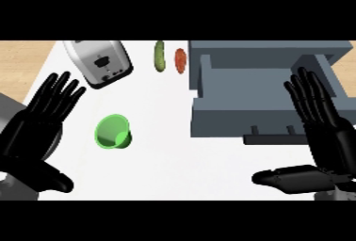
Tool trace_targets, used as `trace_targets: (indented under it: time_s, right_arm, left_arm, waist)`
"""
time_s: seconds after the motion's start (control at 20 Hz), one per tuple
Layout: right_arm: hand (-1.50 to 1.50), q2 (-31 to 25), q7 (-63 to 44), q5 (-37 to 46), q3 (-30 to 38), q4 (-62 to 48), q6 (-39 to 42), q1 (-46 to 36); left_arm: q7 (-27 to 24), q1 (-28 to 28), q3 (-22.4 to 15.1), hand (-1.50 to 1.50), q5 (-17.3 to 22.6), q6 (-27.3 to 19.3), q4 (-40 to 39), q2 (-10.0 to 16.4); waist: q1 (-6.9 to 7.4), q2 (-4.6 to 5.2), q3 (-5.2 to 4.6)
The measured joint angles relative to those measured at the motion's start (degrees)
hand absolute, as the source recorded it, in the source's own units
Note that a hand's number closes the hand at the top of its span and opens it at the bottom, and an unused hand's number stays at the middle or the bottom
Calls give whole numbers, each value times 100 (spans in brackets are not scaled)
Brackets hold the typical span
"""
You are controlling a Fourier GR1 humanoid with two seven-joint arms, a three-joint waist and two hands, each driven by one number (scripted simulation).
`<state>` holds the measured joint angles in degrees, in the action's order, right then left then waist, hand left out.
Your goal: Pick up the cup, place it into the drawer and close the drawer
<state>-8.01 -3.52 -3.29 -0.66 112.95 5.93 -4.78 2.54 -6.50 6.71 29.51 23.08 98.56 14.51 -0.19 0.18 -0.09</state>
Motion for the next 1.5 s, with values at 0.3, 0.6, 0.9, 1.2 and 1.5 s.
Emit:
trace_targets:
  time_s: [0.3,0.6,0.9,1.2,1.5]
  right_arm:
    - [-150,-34,-38,-82,142,-299,111,-326]
    - [-150,-128,-65,-190,348,-345,219,-514]
    - [-150,-163,-2,-185,447,-513,283,-666]
    - [-150,-217,-137,-265,551,-498,328,-847]
    - [-150,-227,-385,-271,580,-499,269,-1076]
  left_arm:
    - [-466,-314,104,-150,-436,364,-1253,35]
    - [-1207,-552,227,-150,-1058,568,-2490,101]
    - [-2099,-1035,279,-150,-1787,516,-3997,146]
    - [-3309,-1370,291,-150,-2424,505,-5574,208]
    - [-4351,-1854,284,-150,-2980,207,-7198,307]
  waist:
    - [-4,-7,5]
    - [-10,-8,6]
    - [-28,-2,4]
    - [-40,2,3]
    - [-74,16,-2]
